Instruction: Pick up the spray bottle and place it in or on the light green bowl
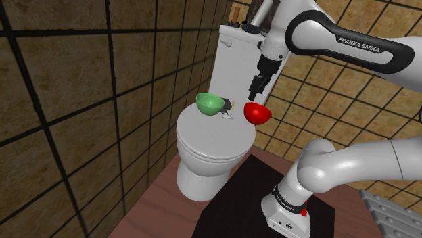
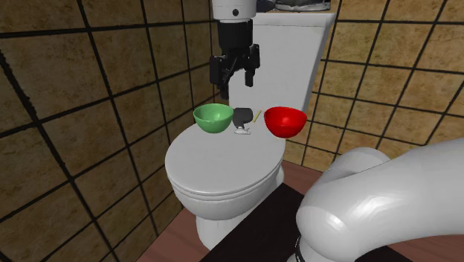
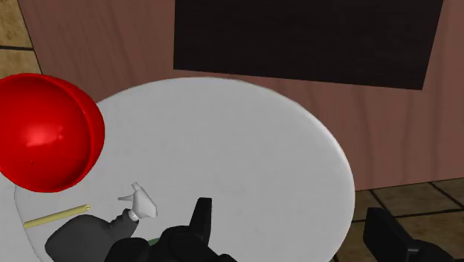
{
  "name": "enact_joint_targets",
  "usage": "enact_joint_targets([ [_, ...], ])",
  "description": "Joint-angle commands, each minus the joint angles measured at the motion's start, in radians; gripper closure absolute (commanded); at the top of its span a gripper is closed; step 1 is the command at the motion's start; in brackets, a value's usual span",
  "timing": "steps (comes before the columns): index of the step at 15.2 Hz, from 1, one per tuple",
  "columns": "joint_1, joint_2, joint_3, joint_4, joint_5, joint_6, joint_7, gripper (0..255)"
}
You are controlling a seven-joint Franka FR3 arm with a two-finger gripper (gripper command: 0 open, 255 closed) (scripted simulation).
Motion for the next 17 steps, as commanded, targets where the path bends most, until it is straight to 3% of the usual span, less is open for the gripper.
enact_joint_targets([
  [1, 0.0, 0.0, 0.0, 0.0, 0.0, 0.0, 0.0, 0],
  [9, -0.043, 0.175, -0.103, -0.057, -0.053, 0.234, -0.066, 0],
  [17, -0.074, 0.42, -0.203, -0.03, -0.071, 0.454, -0.137, 0],
])
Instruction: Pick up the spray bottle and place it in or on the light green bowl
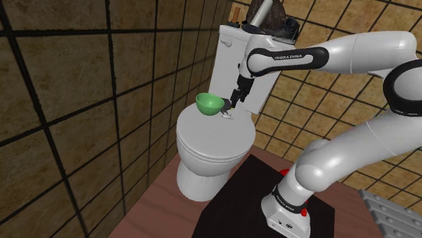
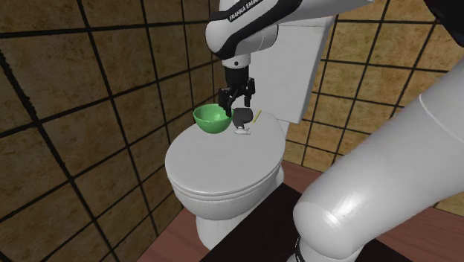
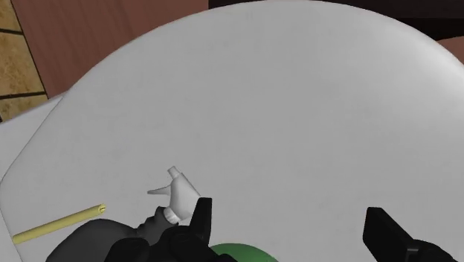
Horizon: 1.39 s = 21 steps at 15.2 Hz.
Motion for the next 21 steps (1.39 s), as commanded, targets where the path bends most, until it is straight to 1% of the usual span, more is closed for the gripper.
enact_joint_targets([
  [1, -0.007, 0.065, -0.024, 0.015, 0.002, 0.051, -0.021, 0],
  [7, -0.024, 0.282, -0.087, 0.097, 0.041, 0.184, -0.094, 0],
  [13, -0.054, 0.514, -0.124, 0.223, 0.127, 0.279, -0.186, 0],
  [14, -0.057, 0.523, -0.123, 0.229, 0.13, 0.282, -0.189, 0],
  [21, -0.063, 0.59, -0.123, 0.2, 0.157, 0.376, -0.208, 0],
])
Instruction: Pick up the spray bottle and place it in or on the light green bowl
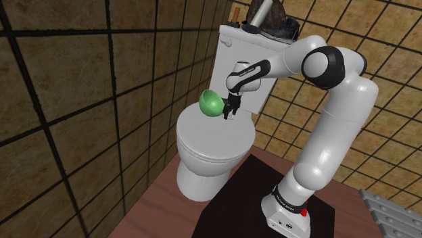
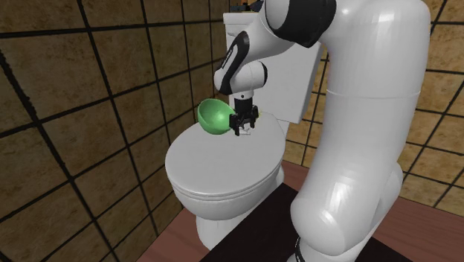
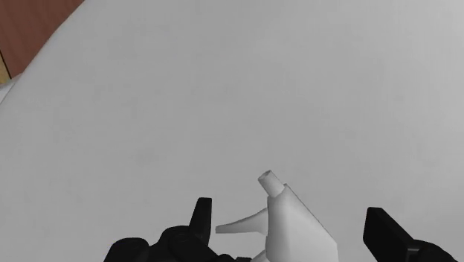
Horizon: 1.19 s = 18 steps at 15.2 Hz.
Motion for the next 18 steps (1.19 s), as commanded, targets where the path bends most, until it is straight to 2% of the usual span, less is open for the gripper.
enact_joint_targets([
  [1, 0.006, 0.028, 0.011, 0.004, 0.012, 0.103, -0.001, 0],
  [8, 0.006, 0.028, 0.01, 0.004, 0.012, 0.103, -0.001, 0],
  [9, 0.006, 0.028, 0.01, 0.005, 0.012, 0.103, -0.002, 255],
  [18, 0.007, 0.028, 0.01, 0.004, 0.012, 0.103, -0.001, 255],
])
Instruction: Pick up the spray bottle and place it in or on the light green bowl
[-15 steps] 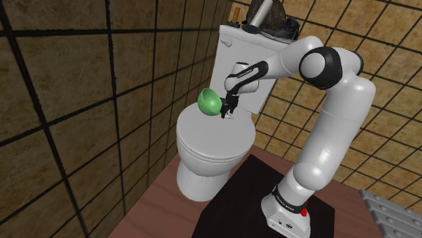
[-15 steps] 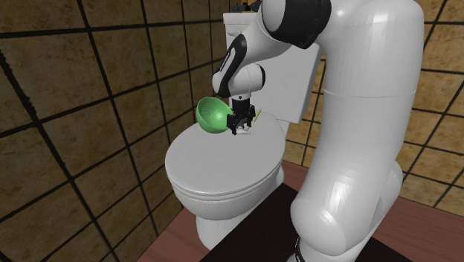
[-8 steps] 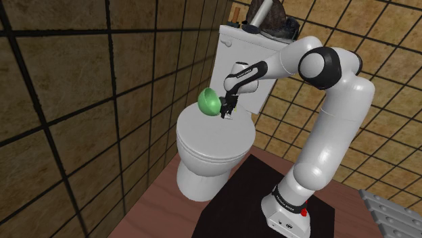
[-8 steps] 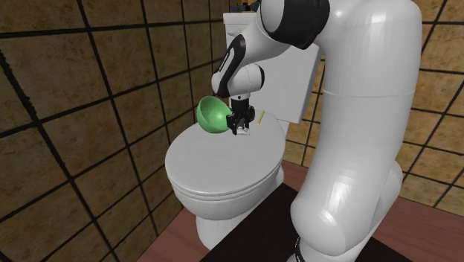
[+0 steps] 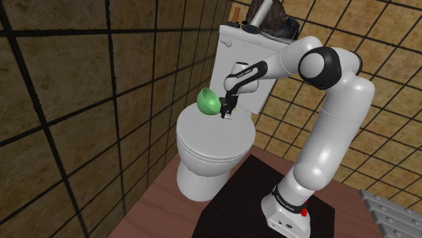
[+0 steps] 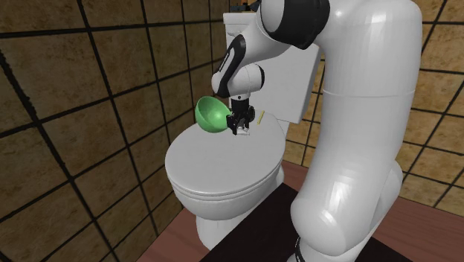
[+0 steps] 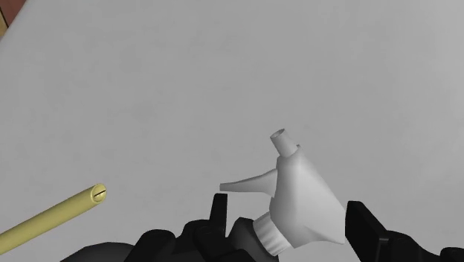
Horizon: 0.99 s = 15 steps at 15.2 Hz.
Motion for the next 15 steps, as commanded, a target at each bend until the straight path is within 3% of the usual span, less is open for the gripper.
enact_joint_targets([
  [1, 0.001, -0.008, -0.001, 0.003, -0.004, -0.012, 0.003, 255],
  [15, 0.011, -0.117, -0.007, 0.075, -0.043, -0.188, 0.022, 255],
])
